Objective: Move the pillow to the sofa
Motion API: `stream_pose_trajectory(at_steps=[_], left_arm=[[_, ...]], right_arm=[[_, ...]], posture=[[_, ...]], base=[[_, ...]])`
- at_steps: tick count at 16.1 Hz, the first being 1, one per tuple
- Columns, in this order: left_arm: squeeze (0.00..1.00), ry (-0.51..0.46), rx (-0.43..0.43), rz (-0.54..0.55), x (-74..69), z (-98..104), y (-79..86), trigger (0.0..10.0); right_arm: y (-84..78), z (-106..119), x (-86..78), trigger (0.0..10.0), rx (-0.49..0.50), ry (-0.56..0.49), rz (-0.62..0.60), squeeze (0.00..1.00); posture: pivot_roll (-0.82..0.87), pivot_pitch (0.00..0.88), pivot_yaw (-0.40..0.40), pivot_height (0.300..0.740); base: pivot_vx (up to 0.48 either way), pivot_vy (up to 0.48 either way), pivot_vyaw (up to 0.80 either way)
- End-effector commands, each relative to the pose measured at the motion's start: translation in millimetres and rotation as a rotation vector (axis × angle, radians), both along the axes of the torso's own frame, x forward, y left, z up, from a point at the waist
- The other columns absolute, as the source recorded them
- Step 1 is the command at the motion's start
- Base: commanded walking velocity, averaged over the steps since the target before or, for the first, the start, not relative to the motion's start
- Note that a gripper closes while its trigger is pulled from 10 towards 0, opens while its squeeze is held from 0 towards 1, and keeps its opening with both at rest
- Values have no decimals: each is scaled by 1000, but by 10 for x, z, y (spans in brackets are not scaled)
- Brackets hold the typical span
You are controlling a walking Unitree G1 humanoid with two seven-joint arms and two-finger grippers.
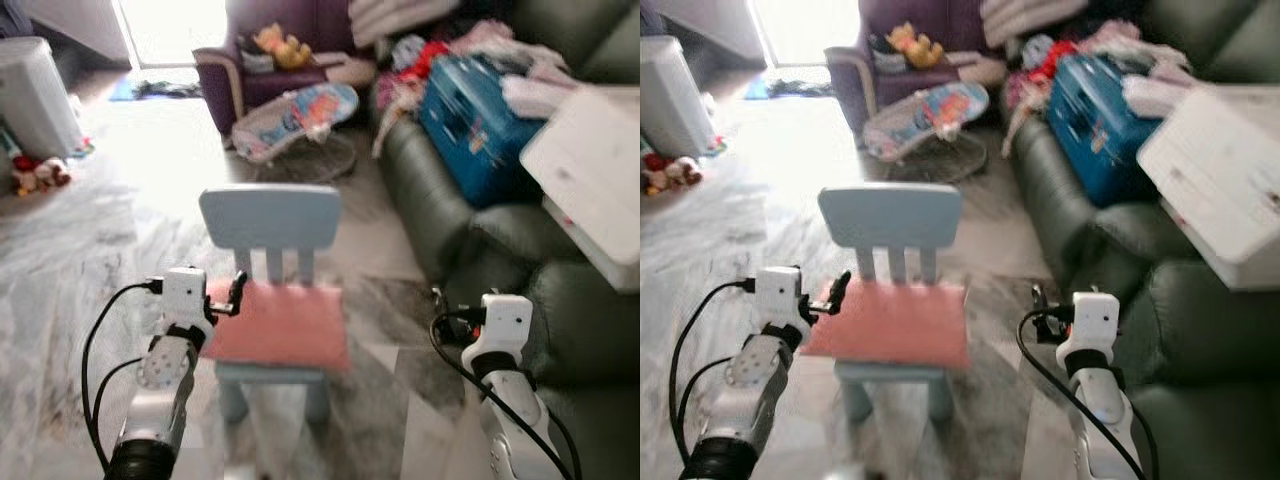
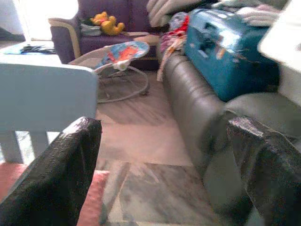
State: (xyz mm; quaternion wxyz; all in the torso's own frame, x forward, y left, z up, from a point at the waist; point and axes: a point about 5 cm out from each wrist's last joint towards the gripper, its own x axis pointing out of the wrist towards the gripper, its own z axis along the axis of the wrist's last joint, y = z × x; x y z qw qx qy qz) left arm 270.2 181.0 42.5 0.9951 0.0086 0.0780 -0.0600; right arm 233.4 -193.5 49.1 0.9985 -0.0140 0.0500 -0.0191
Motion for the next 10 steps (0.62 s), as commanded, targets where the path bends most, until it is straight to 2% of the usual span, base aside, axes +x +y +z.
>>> stream_pose_trajectory(at_steps=[1,7,10], left_arm=[[0,5,1,22,7,13,70,10000],[0,-10,11,6,9,31,43,10000],[0,-14,11,3,5,33,32,10000]], right_arm=[[76,28,29,10000,7,-12,17,0],[72,19,31,10000,3,-9,18,0],[74,16,28,10000,2,-8,17,0]], posture=[[-29,0,-8,740],[-28,0,-9,740],[-28,0,-9,740]], base=[[0,469,0],[0,446,0],[0,0,0]])
